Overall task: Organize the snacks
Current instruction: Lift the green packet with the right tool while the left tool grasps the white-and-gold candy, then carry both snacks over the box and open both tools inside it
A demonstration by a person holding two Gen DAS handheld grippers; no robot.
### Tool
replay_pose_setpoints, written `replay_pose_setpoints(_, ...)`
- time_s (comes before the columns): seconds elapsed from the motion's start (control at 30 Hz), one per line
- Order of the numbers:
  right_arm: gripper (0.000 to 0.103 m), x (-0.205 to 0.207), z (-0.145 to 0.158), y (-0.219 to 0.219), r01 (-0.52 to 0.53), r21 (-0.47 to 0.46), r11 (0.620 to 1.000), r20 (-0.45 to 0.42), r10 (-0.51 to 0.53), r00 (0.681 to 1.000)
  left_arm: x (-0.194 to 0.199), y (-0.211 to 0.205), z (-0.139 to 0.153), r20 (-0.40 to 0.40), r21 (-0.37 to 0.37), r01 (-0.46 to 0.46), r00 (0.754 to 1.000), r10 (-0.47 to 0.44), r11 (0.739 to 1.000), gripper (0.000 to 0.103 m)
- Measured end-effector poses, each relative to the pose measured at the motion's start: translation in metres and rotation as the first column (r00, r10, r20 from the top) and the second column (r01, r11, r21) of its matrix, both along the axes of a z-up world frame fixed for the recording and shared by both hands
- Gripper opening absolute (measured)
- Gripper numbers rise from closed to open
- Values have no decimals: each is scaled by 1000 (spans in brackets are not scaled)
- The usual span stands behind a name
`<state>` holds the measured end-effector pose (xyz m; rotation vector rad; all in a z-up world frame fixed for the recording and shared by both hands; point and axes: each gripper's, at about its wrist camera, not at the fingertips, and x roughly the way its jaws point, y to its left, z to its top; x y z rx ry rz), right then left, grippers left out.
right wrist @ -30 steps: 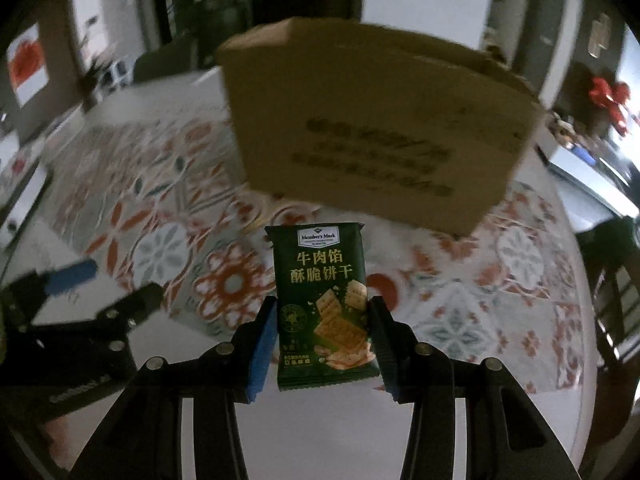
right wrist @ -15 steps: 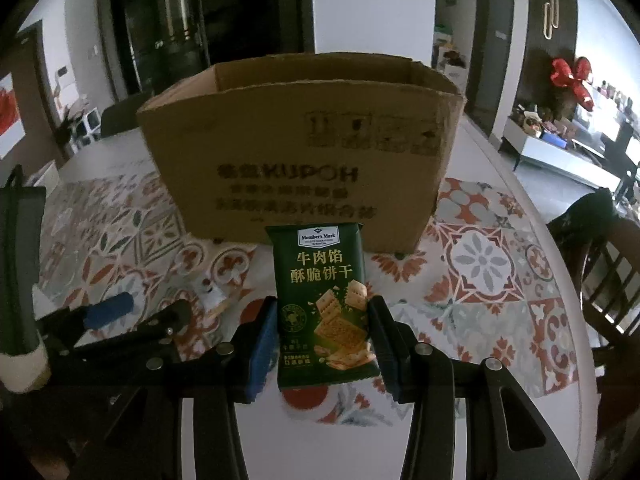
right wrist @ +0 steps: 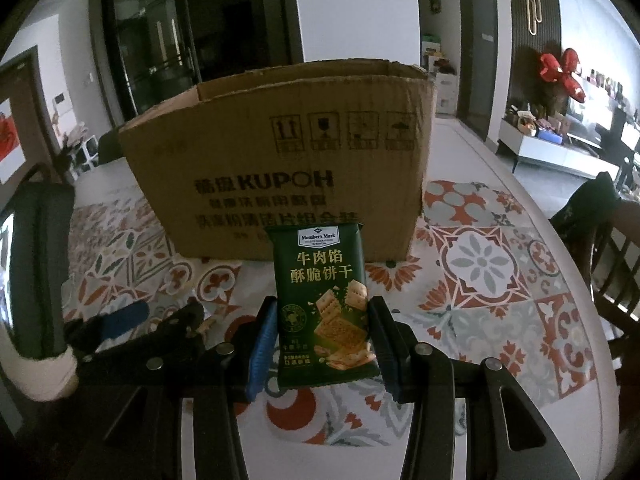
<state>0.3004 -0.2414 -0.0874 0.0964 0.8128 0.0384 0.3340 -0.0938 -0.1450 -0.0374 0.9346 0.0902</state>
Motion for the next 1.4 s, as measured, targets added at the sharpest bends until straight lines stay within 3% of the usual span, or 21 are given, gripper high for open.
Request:
replay_pose_setpoints(0.3, 46, 4, -9, -9, 7, 52, 999, -22, -6, 1000, -1, -2, -9, 8, 43, -63, 998, 63, 997, 50)
replay_pose_setpoints(0.4, 46, 4, -10, -9, 7, 56, 998, -23, -5, 1000, -2, 3, -12, -3, 18, -75, 997, 75, 997, 34)
replay_pose_setpoints(0.5, 46, 3, -11, -4, -6, 45, 999, -25, 7, 1000, -6, 9, -14, -4, -18, -78, 997, 78, 997, 28)
replay_pose_setpoints(0.9, 46, 2, -16, 6, -43, 53, 998, -34, 45, 998, -13, 16, -10, 51, -77, 52, 998, -48, 996, 24)
replay_pose_setpoints(1.4, 46, -15, 0, 6, -64, 116, 991, 5, 64, 998, -46, 27, 28, 166, -87, 113, 981, -98, 990, 24)
